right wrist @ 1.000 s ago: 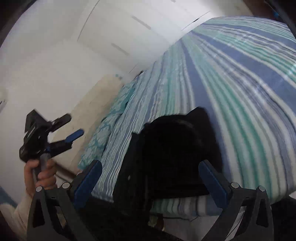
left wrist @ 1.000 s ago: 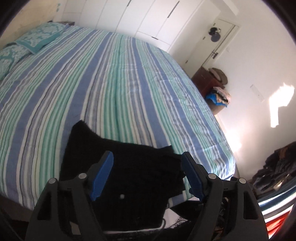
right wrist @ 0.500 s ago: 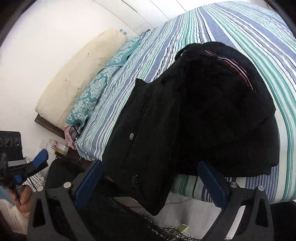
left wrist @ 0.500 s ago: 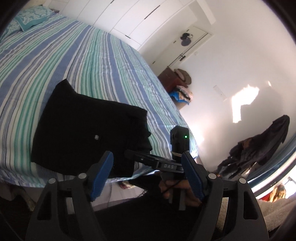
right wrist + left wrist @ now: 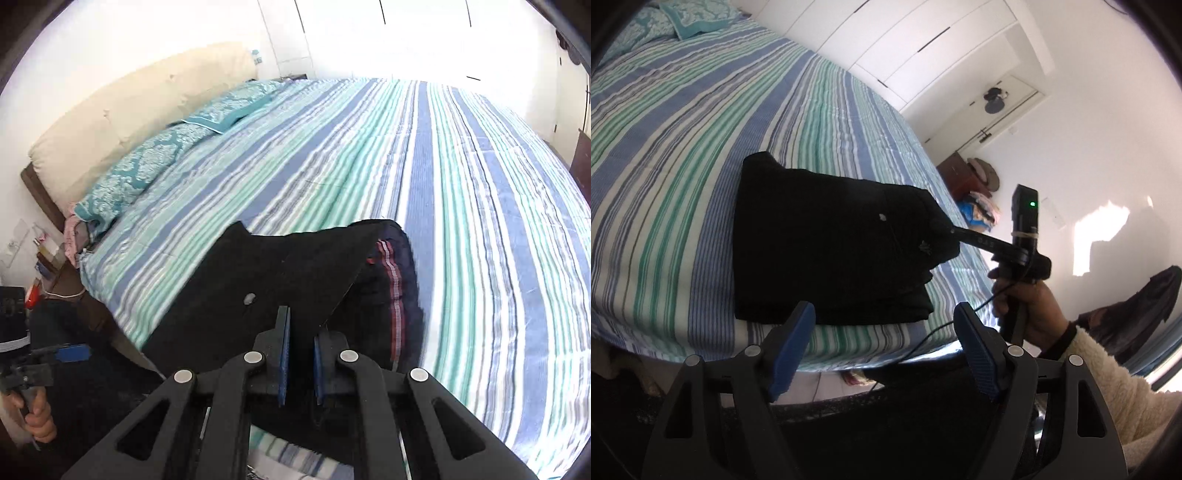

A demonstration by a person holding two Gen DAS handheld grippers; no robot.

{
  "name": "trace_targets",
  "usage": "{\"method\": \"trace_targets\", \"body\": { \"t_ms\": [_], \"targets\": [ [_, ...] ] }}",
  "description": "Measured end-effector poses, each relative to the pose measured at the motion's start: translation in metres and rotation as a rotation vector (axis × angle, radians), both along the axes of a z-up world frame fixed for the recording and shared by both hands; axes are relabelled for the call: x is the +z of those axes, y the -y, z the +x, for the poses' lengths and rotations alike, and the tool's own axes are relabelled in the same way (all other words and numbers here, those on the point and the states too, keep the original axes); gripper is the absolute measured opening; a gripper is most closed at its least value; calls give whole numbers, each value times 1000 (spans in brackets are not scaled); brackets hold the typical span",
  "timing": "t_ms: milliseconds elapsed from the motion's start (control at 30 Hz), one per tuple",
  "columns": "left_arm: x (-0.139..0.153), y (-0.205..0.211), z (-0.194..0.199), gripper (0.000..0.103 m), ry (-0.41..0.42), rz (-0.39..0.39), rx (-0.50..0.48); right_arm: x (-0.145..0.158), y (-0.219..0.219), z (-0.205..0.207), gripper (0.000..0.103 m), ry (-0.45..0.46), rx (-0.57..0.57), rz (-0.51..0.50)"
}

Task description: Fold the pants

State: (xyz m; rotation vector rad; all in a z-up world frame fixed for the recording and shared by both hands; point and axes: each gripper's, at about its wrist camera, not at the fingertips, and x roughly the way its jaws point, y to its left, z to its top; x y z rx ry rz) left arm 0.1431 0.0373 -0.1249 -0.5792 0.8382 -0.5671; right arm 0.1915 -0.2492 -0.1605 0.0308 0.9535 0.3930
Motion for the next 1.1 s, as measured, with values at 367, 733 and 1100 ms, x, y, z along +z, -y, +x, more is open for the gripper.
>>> {"method": "trace_targets", "body": {
  "t_ms": [367,733,1100],
  "targets": [
    [-25,14,4,78,-63,71,-48,-64,101,-16,57,-228,-233,350],
    [-28,14,7,78,-88,64,-21,-82,80,-7,71,-287,-167,523],
    [-29,8,8,78,-99,58,7,-76,54,-3,35,-279,-151,268]
  ]
}}
